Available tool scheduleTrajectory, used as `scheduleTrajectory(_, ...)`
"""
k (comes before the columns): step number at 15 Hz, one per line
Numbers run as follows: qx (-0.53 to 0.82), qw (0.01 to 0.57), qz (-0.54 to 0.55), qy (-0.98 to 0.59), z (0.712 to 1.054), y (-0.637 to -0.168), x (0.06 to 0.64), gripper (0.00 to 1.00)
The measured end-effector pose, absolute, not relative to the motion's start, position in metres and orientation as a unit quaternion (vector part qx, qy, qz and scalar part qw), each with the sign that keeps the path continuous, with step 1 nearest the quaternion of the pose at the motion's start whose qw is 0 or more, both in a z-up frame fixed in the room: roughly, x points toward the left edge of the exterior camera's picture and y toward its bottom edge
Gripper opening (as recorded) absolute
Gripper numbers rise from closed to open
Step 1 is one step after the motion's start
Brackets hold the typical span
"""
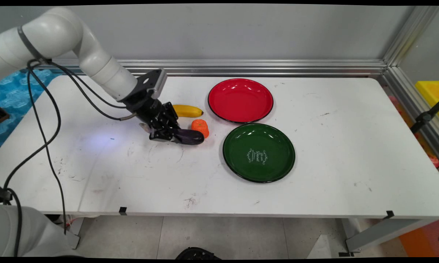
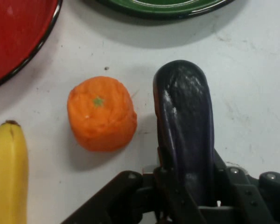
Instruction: Place the picked object on the table
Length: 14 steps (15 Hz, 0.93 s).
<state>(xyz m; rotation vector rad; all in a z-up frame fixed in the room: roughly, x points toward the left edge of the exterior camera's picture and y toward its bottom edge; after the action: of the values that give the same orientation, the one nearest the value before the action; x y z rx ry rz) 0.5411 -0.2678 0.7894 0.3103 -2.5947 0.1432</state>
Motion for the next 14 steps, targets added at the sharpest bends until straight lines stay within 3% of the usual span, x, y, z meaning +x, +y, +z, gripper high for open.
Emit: scheduleTrajectory(14, 0.107, 0.287, 0.045, -0.951, 0.752, -0.281, 0.523, 0.0)
